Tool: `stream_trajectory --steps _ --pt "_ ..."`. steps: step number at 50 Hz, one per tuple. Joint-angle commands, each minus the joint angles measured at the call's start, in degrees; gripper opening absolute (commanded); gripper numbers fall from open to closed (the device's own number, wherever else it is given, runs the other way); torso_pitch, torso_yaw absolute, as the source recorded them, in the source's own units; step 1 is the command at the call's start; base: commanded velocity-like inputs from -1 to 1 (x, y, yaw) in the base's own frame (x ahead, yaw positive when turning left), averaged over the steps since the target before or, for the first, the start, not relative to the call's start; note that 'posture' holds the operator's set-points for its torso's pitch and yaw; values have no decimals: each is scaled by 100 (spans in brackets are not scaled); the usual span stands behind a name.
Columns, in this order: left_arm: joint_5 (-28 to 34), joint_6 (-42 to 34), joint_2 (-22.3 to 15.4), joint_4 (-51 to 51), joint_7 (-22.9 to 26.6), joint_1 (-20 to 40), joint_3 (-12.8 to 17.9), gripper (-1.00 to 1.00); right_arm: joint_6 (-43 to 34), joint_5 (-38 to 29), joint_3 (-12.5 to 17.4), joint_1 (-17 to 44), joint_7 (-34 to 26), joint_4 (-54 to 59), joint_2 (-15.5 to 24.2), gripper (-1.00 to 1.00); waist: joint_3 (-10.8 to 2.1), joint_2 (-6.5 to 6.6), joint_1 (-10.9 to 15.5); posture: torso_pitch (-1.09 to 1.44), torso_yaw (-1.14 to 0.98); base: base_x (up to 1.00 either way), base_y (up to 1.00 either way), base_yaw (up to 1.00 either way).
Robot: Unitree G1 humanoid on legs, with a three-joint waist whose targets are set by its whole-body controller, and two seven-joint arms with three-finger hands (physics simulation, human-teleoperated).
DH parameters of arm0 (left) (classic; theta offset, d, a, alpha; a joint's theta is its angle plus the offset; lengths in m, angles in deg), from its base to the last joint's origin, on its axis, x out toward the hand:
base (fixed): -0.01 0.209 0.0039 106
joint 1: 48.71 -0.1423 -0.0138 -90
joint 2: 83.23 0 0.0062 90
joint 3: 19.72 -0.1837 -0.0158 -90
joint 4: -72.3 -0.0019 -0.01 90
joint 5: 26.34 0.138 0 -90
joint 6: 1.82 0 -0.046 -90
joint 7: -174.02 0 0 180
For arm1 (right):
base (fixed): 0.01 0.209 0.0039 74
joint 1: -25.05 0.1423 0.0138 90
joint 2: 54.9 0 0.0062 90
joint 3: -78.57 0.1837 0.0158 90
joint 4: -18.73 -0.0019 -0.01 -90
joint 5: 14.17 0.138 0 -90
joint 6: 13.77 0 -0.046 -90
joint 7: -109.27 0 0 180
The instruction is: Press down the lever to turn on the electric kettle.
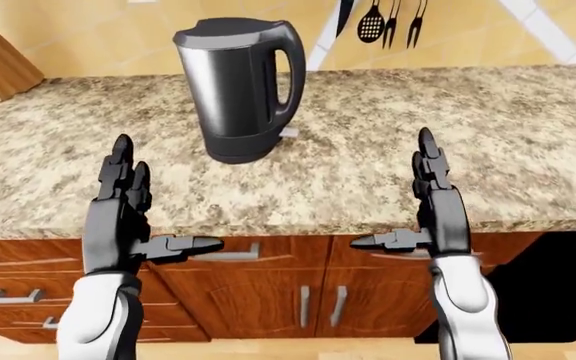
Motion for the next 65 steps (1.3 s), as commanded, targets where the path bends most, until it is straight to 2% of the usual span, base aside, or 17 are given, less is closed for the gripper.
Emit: stream_trajectory --steps 1,5,7,8,10,16,19,20,21,22,23,32,33,37,41,47,65 --pt "-29 202 -26 258 20 130 -48 100 187 -41 107 117 63 -270 50 100 -115 -10 -28 0 0 5 13 0" --pt "-26 215 -21 254 22 120 -53 100 180 -54 106 110 63 -291 43 100 -46 -429 -13 0 0 4 19 0" --pt "-29 210 -20 260 23 120 -51 100 181 -60 105 111 65 -292 41 100 -153 -797 -36 0 0 4 20 0" --pt "-28 207 -22 261 22 122 -50 100 179 -66 104 115 66 -291 42 100 -112 -513 -107 0 0 4 20 0" --pt "-29 213 -21 262 25 116 -48 100 178 -69 103 111 63 -292 41 100 -155 -634 -116 0 0 4 20 0" --pt "-35 209 -20 272 29 111 -36 100 156 -77 103 100 55 -322 38 100 -89 -380 -115 0 0 3 23 0" --pt "-34 214 -23 259 30 116 -35 100 135 -77 110 109 55 -340 36 100 -93 -39 -142 0 0 4 23 0" --pt "-37 205 -24 263 27 121 -32 100 141 -77 109 110 55 -326 38 100 -168 182 -143 0 0 5 25 0" --pt "-37 205 -23 264 26 119 -33 100 144 -78 106 106 56 -322 36 100 -236 234 -170 0 0 4 31 0" --pt "-39 195 -26 273 26 122 -31 100 144 -73 106 107 51 -324 37 100 -145 62 -88 0 0 4 31 0" --pt "-41 187 -27 274 24 127 -29 100 147 -65 116 113 50 -319 39 100 -79 59 -113 0 0 4 31 0" --pt "-47 177 -36 269 19 145 -28 100 125 -72 111 130 52 -321 41 100 -76 -726 -88 0 0 3 34 0" --pt "-46 176 -34 272 17 142 -34 100 125 -71 110 129 53 -324 39 100 -75 -505 -158 0 0 3 34 0" --pt "-45 188 -34 274 25 128 -29 100 166 -25 118 116 56 -318 30 100 -96 -664 -116 0 0 2 25 0" --pt "-41 194 -30 272 32 119 -28 100 188 66 142 104 70 -329 20 100 -111 -76 -198 0 0 0 0 0" --pt "-42 209 -24 271 38 113 -32 100 193 62 151 80 98 -395 35 100 -107 -443 -118 0 0 0 0 0" --pt "-65 127 -32 365 15 168 -58 100 142 103 223 69 97 -494 54 100 -216 -340 -32 0 0 0 0 0"
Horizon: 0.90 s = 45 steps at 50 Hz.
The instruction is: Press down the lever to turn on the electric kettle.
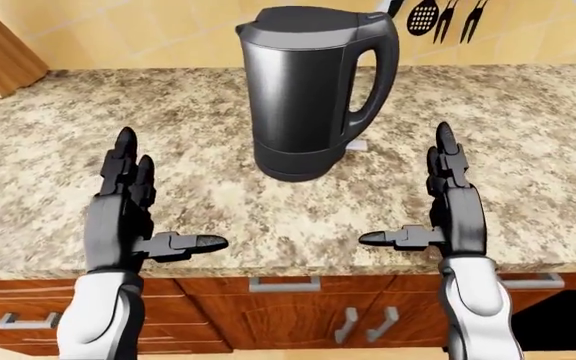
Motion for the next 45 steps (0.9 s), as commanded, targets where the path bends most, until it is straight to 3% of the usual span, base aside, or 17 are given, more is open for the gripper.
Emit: stream_trajectory --steps 1,3,4,6,13,21,25,27,28,29,32,34,36,37,39,41,45 --pt "-9 175 -44 197 -6 105 27 100 172 -1 8 107 24 -221 24 100 -95 4 1 0 0 0 0 0" --pt "-13 163 -53 195 -8 123 32 100 160 -1 7 112 21 -242 25 100 -95 6 -1 0 0 3 0 0" --pt "-12 170 -53 187 -8 120 32 100 164 1 12 114 20 -235 29 100 -174 25 -8 0 0 8 0 0" --pt "-12 170 -53 188 -10 121 27 100 172 4 16 111 18 -231 31 100 -22 49 -5 0 0 9 0 0" --pt "-10 180 -58 166 -13 130 24 100 147 -1 17 107 16 -269 29 100 35 132 -8 0 0 10 0 0" --pt "-10 166 -53 200 -14 104 24 100 143 -5 22 116 18 -261 33 100 50 -11 -9 0 0 12 0 0" --pt "-10 165 -52 200 -11 108 32 100 144 3 24 120 10 -272 35 100 45 94 -38 0 0 11 0 0" --pt "-15 157 -52 202 -11 115 35 100 152 1 23 118 12 -267 35 100 59 298 -41 0 0 12 0 0" --pt "-15 172 -50 196 -9 104 36 100 149 0 24 120 13 -270 34 100 79 322 -49 0 0 12 0 0" --pt "-16 173 -49 195 -9 104 38 100 153 -2 21 118 15 -269 33 100 47 260 -43 0 0 12 0 0" --pt "-12 179 -50 195 -8 97 35 100 151 -5 17 114 12 -271 32 100 58 341 22 0 0 11 0 0" --pt "-14 178 -50 197 -7 96 42 100 222 -11 17 94 16 -277 34 100 21 282 45 0 0 12 0 0" --pt "-16 174 -51 199 -9 101 45 100 260 14 31 85 21 -280 30 100 136 130 62 0 0 6 0 0" --pt "-8 193 -45 189 -9 87 37 100 268 18 37 83 20 -290 31 100 97 82 69 0 0 0 0 0" --pt "-8 177 -44 203 -12 91 34 100 250 3 42 74 21 -322 32 100 71 -177 98 0 0 0 0 0" --pt "-4 191 -41 194 -10 84 31 100 240 11 72 74 21 -352 37 100 63 -80 110 0 0 0 0 0" --pt "-11 176 -39 215 -11 85 34 100 94 7 121 99 -41 -505 74 100 -12 -19 45 0 0 0 0 0"
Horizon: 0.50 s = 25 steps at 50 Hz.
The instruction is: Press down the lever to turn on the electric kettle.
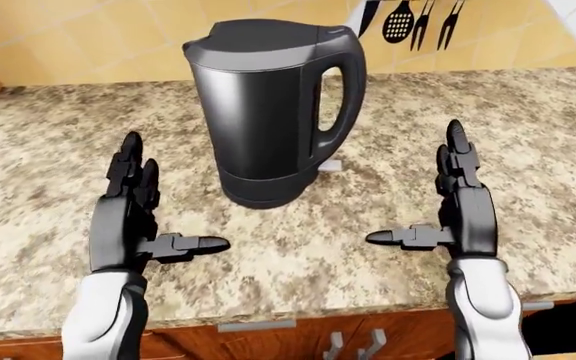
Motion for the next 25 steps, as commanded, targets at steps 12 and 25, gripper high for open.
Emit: stream_trajectory --steps 12,25 --pt "-50 152 -93 341 -41 144 147 100 -1115 153 531 1004 -304 -838 538 100 -169 -25 -11 0 0 0 0 0" --pt "-35 241 -113 203 -46 183 127 100 -3036 -418 325 2719 -697 -421 1372 100 -144 -62 19 0 0 0 0 0"
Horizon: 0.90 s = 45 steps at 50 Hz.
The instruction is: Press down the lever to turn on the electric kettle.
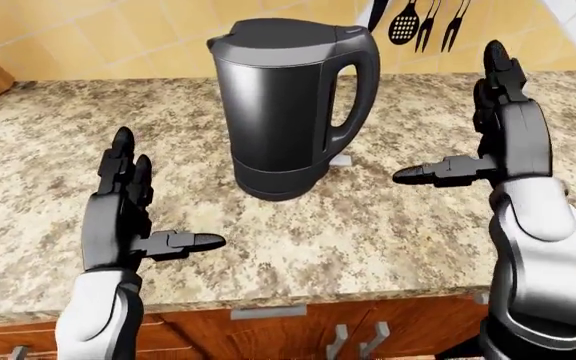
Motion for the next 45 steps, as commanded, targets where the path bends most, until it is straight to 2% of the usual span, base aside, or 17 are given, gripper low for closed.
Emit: stream_trajectory --steps 1,16,23,32,45 --pt "-9 163 -45 211 -7 119 19 100 -285 -253 -128 336 -112 -186 67 100 -97 10 5 0 0 0 0 0" --pt "-28 37 -59 355 5 104 76 100 -645 -749 -223 1099 -478 317 136 100 -104 58 16 0 0 0 0 0" --pt "-32 66 -53 331 15 95 95 100 -232 -846 -305 1416 -489 793 178 100 -103 86 1 0 0 0 0 0" --pt "-44 57 -60 328 4 107 97 100 278 -1016 -385 1480 -466 1009 40 100 -106 105 -15 0 0 0 0 0" --pt "-74 78 -75 285 -2 119 116 100 542 -1336 -591 1723 -593 1389 -164 100 -107 114 -23 0 0 0 0 0"
